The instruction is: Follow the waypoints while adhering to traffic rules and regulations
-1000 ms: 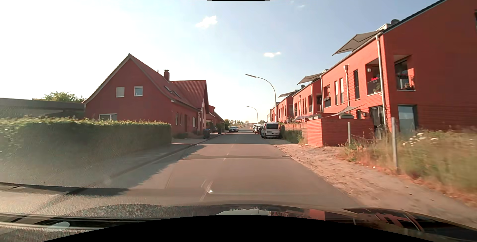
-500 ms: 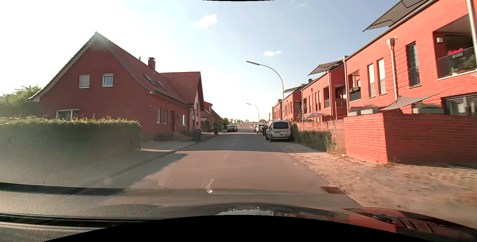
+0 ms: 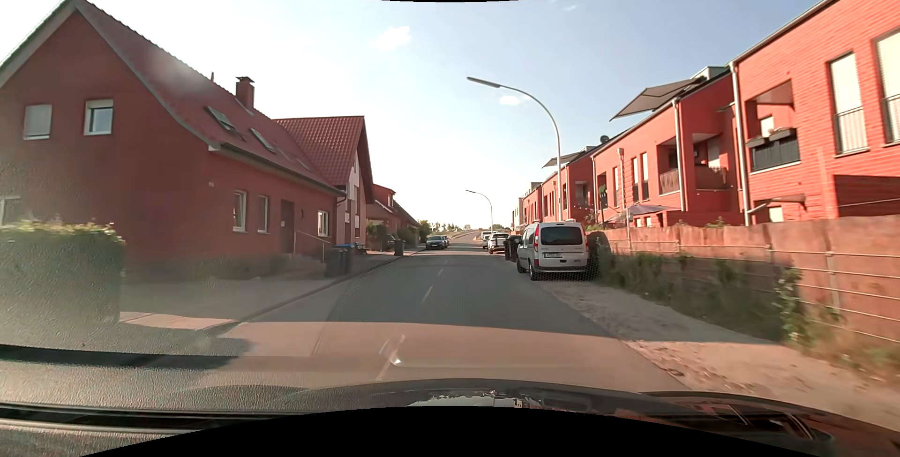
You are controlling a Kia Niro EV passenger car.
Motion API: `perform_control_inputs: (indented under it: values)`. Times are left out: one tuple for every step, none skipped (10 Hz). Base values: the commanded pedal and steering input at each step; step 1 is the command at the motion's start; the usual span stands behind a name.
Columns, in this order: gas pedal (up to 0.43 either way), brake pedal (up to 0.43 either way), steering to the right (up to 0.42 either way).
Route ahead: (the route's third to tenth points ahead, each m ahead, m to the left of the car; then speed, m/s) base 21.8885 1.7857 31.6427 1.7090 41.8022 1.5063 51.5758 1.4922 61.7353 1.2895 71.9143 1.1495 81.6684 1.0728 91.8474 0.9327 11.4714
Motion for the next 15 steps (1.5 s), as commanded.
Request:
perform_control_inputs:
  values:
    - [0.209, 0.0, 0.0]
    - [0.209, 0.0, 0.0]
    - [0.209, 0.0, 0.0]
    - [0.209, 0.0, 0.0]
    - [0.209, 0.0, 0.0]
    - [0.209, 0.0, 0.0]
    - [0.209, 0.0, 0.0]
    - [0.209, 0.0, 0.0]
    - [0.209, 0.0, 0.0]
    - [0.209, 0.0, 0.0]
    - [0.209, 0.0, 0.001]
    - [0.209, 0.0, 0.001]
    - [0.209, 0.0, 0.001]
    - [0.209, 0.0, 0.001]
    - [0.209, 0.0, 0.001]
